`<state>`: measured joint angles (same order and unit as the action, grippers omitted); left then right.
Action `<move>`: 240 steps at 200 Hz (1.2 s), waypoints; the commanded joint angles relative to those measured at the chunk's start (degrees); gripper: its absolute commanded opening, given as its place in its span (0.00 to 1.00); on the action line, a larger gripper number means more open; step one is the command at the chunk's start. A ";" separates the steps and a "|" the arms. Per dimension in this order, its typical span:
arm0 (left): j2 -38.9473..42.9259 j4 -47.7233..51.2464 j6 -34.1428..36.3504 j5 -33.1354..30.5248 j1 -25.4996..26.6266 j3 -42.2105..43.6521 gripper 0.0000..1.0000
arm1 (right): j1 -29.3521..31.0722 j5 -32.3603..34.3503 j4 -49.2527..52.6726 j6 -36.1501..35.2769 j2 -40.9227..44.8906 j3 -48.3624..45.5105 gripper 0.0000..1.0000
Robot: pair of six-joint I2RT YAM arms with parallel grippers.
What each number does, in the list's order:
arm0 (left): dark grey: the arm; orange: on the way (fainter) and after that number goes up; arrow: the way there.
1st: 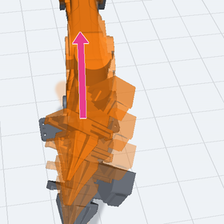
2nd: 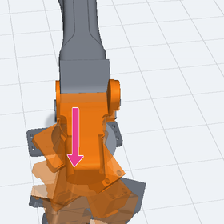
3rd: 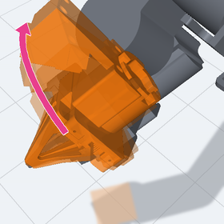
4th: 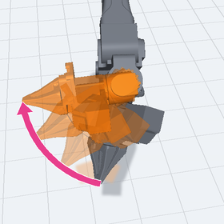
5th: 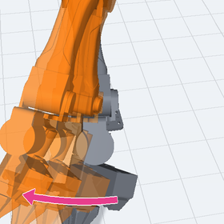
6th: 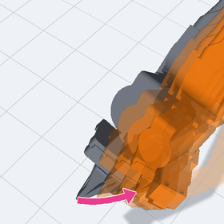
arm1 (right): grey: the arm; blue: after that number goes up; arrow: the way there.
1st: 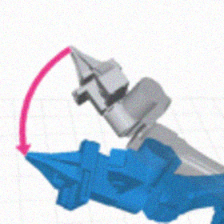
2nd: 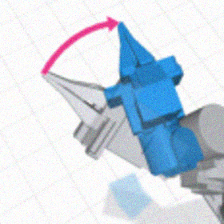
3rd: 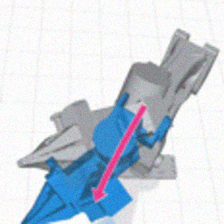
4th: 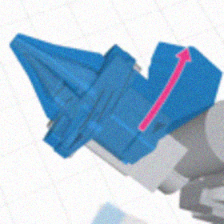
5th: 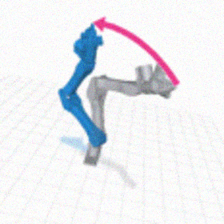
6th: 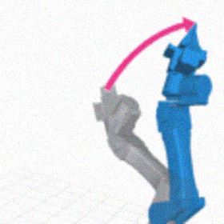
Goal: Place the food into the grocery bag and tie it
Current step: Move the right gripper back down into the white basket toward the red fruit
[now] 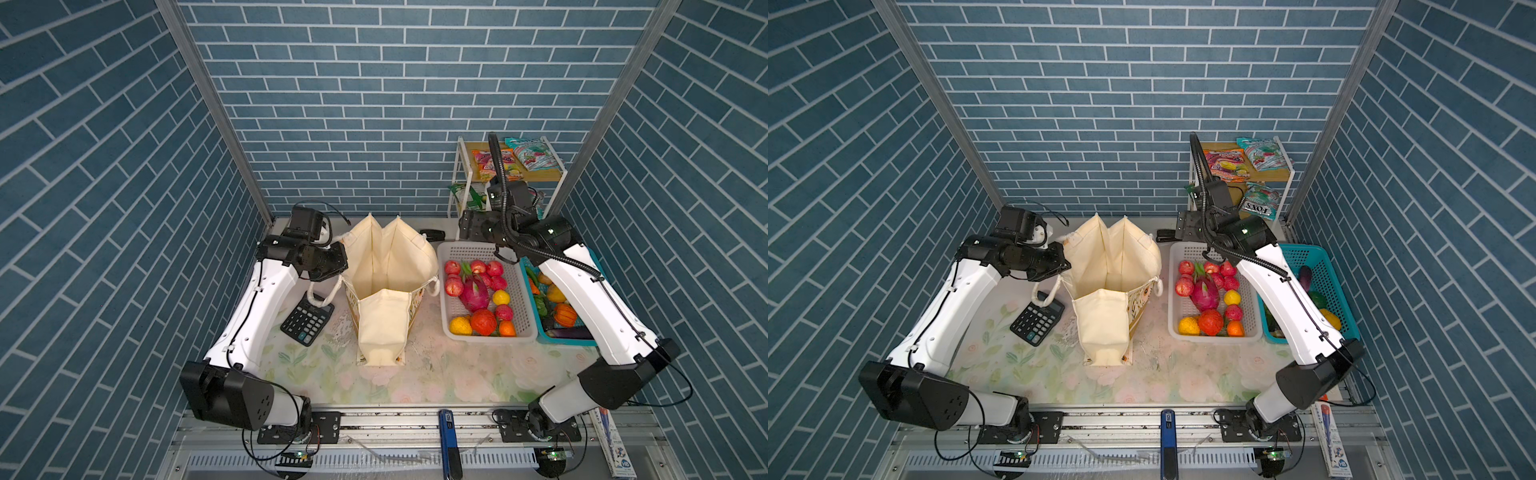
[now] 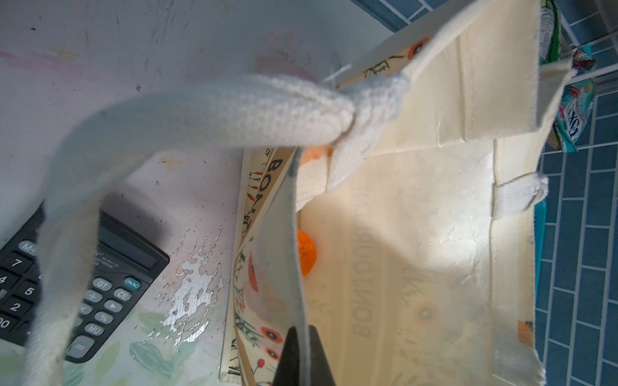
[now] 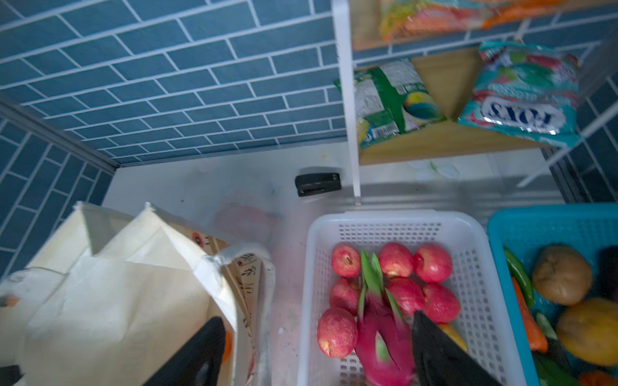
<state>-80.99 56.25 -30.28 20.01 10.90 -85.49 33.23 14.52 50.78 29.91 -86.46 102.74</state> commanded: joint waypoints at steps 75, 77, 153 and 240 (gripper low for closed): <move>0.22 0.43 -0.13 -0.56 0.27 0.81 0.00 | -2.24 -4.46 3.56 10.19 8.95 -27.77 0.82; 0.22 0.51 -0.13 -0.51 0.27 0.78 0.00 | -2.28 -4.56 3.65 10.37 9.18 -28.23 0.82; 0.24 1.48 0.20 -0.50 0.35 0.82 0.00 | -2.31 -7.71 5.08 16.22 14.05 -41.16 0.84; -0.12 2.10 0.90 -0.35 0.30 -0.20 0.00 | -3.79 -9.67 3.23 12.07 8.37 -41.58 0.91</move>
<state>-80.99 56.31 -30.37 19.57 10.90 -85.45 30.11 6.17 54.28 43.31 -75.92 60.36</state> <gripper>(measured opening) 0.055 0.910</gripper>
